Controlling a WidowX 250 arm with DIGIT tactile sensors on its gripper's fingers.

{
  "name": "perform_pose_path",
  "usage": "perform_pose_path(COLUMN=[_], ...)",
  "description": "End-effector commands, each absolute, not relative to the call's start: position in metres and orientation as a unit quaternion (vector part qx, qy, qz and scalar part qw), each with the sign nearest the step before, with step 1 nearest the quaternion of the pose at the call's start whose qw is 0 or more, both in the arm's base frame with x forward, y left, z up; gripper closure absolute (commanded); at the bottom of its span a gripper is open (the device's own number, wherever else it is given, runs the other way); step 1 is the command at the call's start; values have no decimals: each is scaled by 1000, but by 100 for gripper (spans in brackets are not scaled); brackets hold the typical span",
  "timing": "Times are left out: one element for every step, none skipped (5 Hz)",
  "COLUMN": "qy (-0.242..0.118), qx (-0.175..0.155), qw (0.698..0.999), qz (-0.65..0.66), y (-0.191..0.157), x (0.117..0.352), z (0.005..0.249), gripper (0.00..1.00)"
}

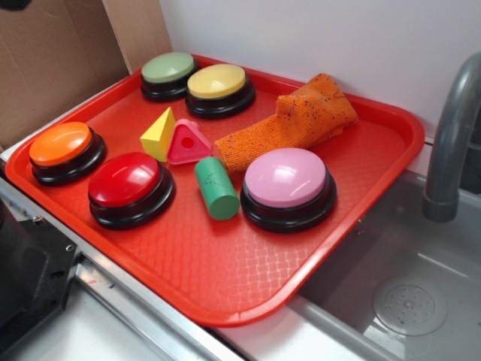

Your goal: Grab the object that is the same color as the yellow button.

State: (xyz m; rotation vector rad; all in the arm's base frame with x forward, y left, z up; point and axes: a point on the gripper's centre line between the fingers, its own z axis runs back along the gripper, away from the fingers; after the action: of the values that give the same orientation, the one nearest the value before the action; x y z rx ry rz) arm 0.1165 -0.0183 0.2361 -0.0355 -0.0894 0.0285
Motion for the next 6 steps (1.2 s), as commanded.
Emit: perform_pose_path(qy=[-45,-49,-48,-44,-45,-42], qx=[-18,-19,-34,-45,-32,-30], qw=[999,997,994,985,971,966], qz=[14,50,96,160,233,253], y=[-18,1,12,27,40,47], x=[117,147,179,210,229,240], z=[236,218,192,165,131,103], gripper=[0,0,0,0,0,0])
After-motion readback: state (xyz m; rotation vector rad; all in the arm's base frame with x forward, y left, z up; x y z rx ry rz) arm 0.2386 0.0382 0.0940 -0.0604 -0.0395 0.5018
